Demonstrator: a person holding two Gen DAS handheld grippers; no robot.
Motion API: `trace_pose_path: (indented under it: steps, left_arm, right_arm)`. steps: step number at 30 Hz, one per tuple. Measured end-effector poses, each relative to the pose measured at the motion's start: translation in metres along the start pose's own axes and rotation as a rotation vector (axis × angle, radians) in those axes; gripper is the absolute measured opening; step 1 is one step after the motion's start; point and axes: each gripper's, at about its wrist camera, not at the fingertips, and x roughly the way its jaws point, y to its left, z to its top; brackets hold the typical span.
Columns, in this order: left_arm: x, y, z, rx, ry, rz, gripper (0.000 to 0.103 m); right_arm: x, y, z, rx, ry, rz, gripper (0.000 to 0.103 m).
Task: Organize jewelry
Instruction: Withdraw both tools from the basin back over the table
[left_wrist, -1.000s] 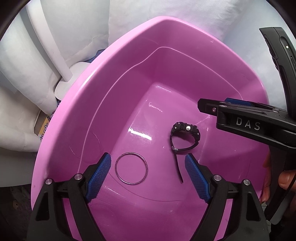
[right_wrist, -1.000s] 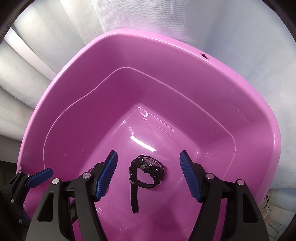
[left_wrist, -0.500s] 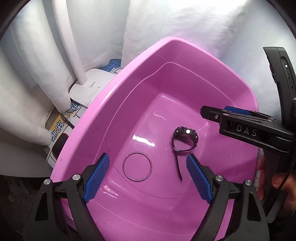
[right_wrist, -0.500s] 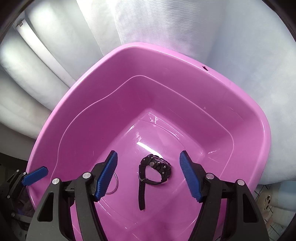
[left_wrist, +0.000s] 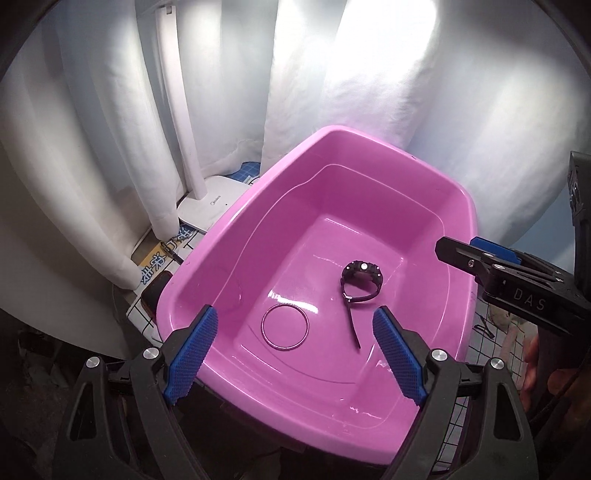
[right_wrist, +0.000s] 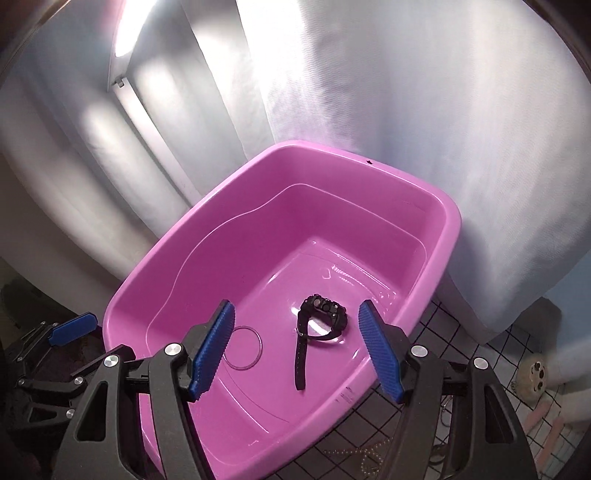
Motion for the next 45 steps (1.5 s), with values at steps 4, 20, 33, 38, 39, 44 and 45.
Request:
trace_pose_path:
  steps: [4, 20, 33, 38, 39, 44, 45]
  left_arm:
    - [-0.006, -0.014, -0.011, -0.013, -0.019, -0.013, 0.085]
    - [-0.060, -0.152, -0.088, 0.125, -0.096, -0.187, 0.085]
    - [-0.023, -0.245, -0.188, 0.224, 0.028, -0.228, 0.088]
    - [-0.003, -0.267, -0.218, 0.233, 0.045, -0.218, 0.088]
    - [0.002, -0.268, -0.222, 0.225, 0.047, -0.211, 0.090]
    - [0.022, -0.252, -0.231, 0.131, 0.053, -0.138, 0.093]
    - [0.026, -0.247, -0.230, 0.119, 0.053, -0.119, 0.094]
  right_arm:
    - [-0.032, -0.015, -0.030, 0.019, -0.052, -0.008, 0.067]
    - [-0.160, -0.148, -0.218, 0.203, -0.117, -0.177, 0.067]
    - [-0.217, -0.250, -0.353, 0.382, -0.071, -0.338, 0.067]
    - [-0.211, -0.274, -0.381, 0.409, -0.057, -0.341, 0.067]
    - [-0.209, -0.278, -0.386, 0.414, -0.056, -0.336, 0.067]
    - [-0.198, -0.298, -0.402, 0.454, -0.047, -0.330, 0.067]
    - [-0.196, -0.302, -0.404, 0.464, -0.043, -0.335, 0.067]
